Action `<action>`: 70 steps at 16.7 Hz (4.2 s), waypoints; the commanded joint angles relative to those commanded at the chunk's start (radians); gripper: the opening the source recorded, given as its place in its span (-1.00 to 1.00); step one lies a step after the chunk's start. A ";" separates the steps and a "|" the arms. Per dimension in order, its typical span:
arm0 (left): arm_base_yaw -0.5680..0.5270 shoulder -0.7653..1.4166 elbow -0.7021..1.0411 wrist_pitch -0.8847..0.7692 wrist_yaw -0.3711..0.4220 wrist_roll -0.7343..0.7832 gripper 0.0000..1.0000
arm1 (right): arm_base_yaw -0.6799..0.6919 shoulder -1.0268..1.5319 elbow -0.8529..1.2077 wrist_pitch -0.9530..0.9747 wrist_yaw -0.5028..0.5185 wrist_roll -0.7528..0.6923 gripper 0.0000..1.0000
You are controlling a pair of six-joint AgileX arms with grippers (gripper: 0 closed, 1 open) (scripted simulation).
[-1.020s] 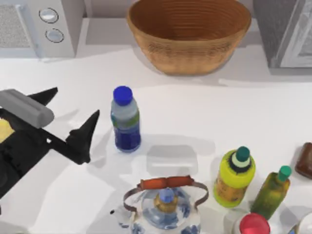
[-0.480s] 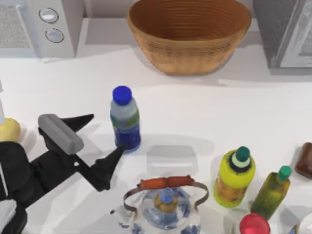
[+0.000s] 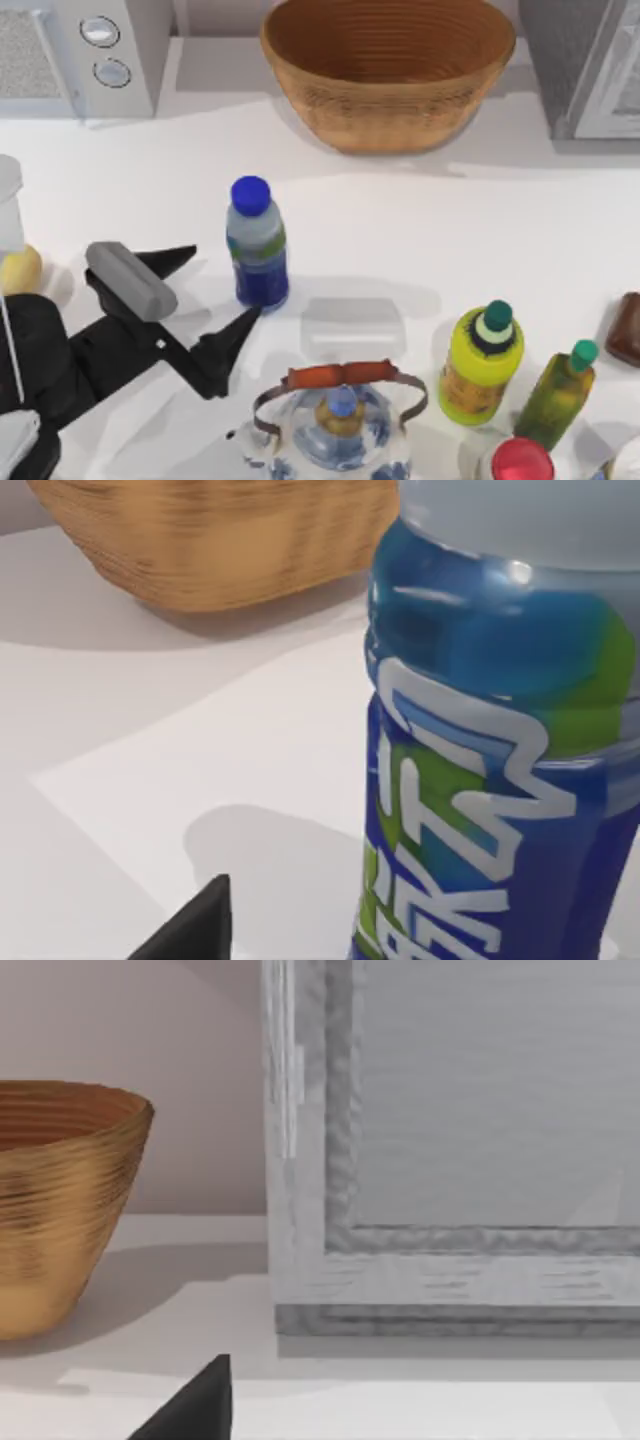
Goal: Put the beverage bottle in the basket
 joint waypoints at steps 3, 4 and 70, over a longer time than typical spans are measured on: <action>-0.021 -0.005 0.041 -0.015 -0.014 -0.002 1.00 | 0.000 0.000 0.000 0.000 0.000 0.000 1.00; -0.029 -0.003 0.057 -0.027 -0.022 -0.005 1.00 | 0.000 0.000 0.000 0.000 0.000 0.000 1.00; 0.243 -1.118 -0.138 -0.978 0.229 0.043 -1.00 | 0.000 0.000 0.000 0.000 0.000 0.000 1.00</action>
